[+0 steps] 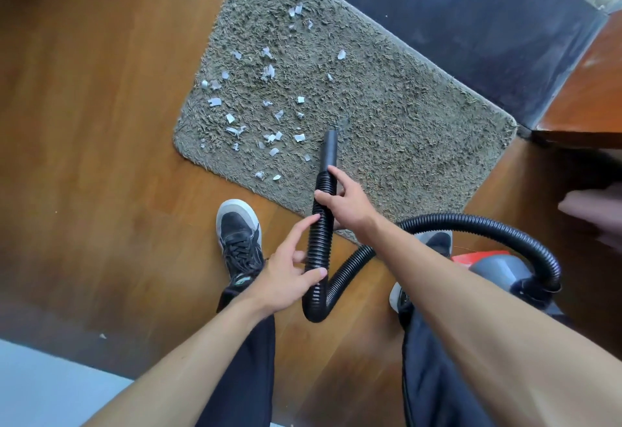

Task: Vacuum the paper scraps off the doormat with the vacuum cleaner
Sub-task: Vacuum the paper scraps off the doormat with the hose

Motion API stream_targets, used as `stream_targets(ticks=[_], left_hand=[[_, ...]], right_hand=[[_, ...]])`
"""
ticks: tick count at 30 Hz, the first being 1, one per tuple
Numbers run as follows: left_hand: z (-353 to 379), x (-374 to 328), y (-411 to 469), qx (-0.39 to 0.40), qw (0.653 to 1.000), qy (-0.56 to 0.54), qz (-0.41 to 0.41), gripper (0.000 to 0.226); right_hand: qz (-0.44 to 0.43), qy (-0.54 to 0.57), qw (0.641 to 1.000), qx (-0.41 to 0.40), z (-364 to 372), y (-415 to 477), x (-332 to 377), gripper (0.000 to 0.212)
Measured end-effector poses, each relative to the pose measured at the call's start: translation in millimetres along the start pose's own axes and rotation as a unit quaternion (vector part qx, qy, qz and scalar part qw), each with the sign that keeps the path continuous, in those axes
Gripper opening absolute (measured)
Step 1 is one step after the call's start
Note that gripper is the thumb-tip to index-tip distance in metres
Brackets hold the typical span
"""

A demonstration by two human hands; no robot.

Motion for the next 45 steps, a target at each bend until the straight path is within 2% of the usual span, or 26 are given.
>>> stream_targets(ticks=[7,14,22,30,41,45], left_hand=[[2.0,12.6,-23.0,0.005,0.999,-0.048,-0.005,0.083],[-5.4,32.0,-37.4,-0.036,0.998,-0.056,0.022,0.085],[2.4,60.0,-39.4,-0.067,0.993,-0.096,0.014,0.084],[-7.7,63.5,-31.0,-0.072,0.990,-0.118,0.017,0.080],[-23.0,47.9,-20.8,-0.066,0.991,-0.111,0.027,0.080],[-26.9,40.6,-13.9,-0.062,0.991,-0.119,0.024,0.085]], right_hand=[[0.046,0.028,0.999,0.005,3.2,-13.4,-21.7,0.067],[0.066,0.020,0.993,0.098,10.8,-18.5,-28.5,0.075],[0.043,-0.070,0.992,0.092,21.4,-22.3,-34.3,0.074],[0.042,-0.072,0.990,0.109,29.9,-17.6,-17.1,0.071],[0.013,-0.082,0.994,0.070,42.4,-11.0,1.9,0.071],[0.030,-0.096,0.992,0.072,44.1,-3.4,9.0,0.061]])
Point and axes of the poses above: each hand's wrist, its own y-axis towards the middle knuckle, its own z-axis out of the palm, x = y × z, the point moved 3 cm from there along y, towards the middle knuckle, and after that the axes turned 13 degrees about -x, right-handed, at the moved point
